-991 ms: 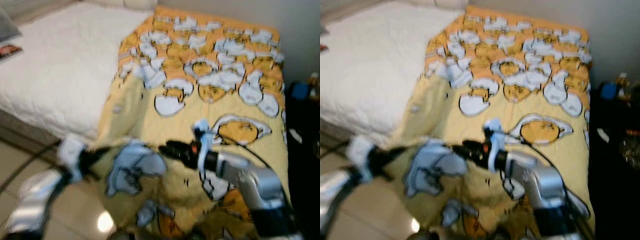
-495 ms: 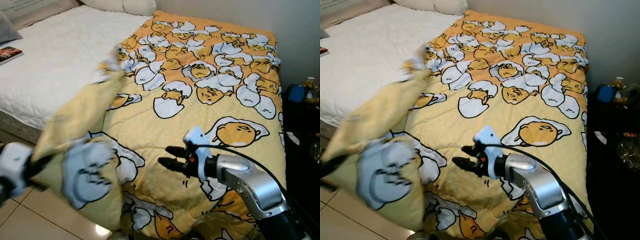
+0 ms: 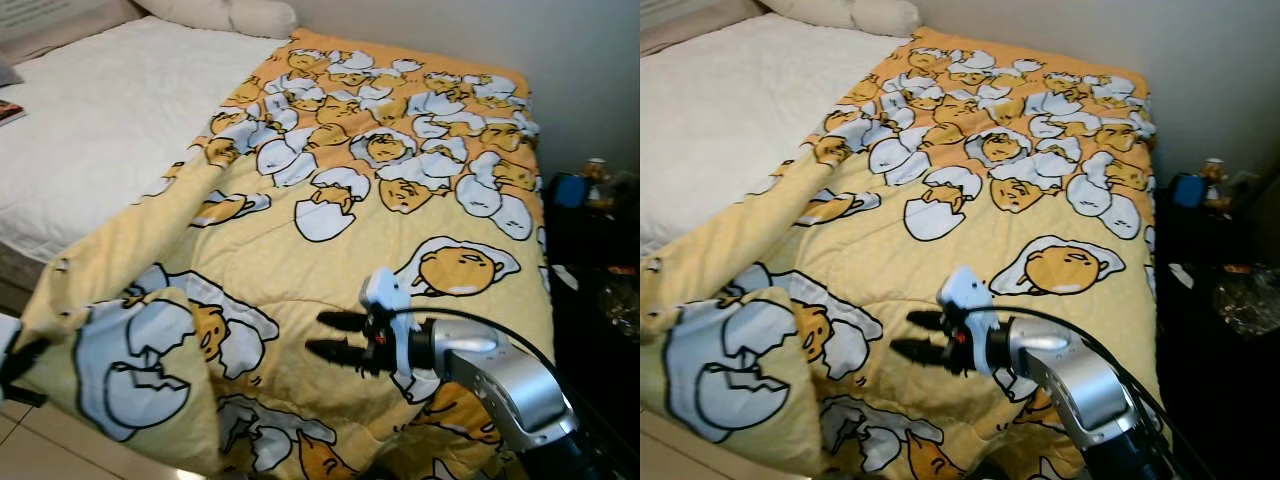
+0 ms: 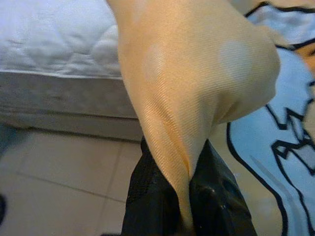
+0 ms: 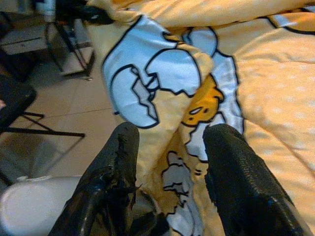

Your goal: Clean up the room

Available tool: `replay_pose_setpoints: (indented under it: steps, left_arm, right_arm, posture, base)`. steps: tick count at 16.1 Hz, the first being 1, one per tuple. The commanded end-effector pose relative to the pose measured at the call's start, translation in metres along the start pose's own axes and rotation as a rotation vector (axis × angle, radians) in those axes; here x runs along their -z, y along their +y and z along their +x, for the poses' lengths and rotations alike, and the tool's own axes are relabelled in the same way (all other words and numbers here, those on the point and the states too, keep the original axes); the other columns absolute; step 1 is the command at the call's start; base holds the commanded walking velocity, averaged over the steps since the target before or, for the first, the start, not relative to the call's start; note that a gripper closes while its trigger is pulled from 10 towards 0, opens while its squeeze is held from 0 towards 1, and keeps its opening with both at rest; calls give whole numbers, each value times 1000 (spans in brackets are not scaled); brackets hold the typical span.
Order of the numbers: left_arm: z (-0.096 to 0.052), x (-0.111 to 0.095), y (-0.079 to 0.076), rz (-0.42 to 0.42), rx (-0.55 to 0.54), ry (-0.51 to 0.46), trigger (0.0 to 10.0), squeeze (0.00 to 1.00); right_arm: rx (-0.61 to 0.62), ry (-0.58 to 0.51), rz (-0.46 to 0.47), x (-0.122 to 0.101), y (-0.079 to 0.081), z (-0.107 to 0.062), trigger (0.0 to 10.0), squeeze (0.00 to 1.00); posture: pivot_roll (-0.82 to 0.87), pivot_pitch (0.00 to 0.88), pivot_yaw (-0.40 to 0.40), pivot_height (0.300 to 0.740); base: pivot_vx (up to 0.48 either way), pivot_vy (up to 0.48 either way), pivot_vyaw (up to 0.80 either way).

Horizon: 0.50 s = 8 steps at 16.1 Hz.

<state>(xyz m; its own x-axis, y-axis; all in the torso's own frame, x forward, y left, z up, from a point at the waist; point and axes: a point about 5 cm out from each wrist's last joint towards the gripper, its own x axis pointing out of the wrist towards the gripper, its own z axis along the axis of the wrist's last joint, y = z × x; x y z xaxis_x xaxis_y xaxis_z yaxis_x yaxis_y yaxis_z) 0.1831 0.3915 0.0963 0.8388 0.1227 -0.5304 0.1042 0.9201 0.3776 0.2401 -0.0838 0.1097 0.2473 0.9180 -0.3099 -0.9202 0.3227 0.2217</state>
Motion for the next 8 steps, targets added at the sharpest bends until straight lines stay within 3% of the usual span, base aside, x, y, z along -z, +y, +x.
replay_pose_setpoints:
  steps: [1, 2, 3, 4, 5, 8]
  left_arm:
    - [-5, -1, 15, 19, -71, 10, 2510, 0]
    - [-4, -4, 16, 23, -83, 4, 4627, 0]
    - [-3, -5, 17, 23, -85, 1, 4627, 0]
    - [-1, -7, 19, 24, -94, 6, 10000, 0]
    - [0, -7, 22, 44, -113, 20, 10000, 1000]
    - [-3, -3, 30, 41, -156, 50, 10000, 1000]
  right_arm:
    - [-29, -24, -24, -5, 2, -1, 10000, 0]
    - [-30, -28, -27, -5, 1, -2, 10000, 0]
    - [-30, -30, -28, -4, 1, -2, 10000, 0]
    - [-32, -39, -26, -5, 0, -3, 10000, 0]
    - [-32, -42, -25, -4, -1, -3, 10000, 0]
    - [-29, -37, -23, -2, -1, -3, 10000, 0]
  posture:
    - [-2, 0, 9, 740]
    - [-2, 0, 8, 740]
    - [-2, 0, 7, 740]
    - [-4, 0, 6, 740]
    - [-3, 0, 6, 740]
    - [-1, 0, 3, 740]
  base:
    - [0, 0, 0]
    - [0, 0, 0]
    - [0, 0, 0]
    - [0, 0, 0]
    - [0, 0, 0]
    - [0, 0, 0]
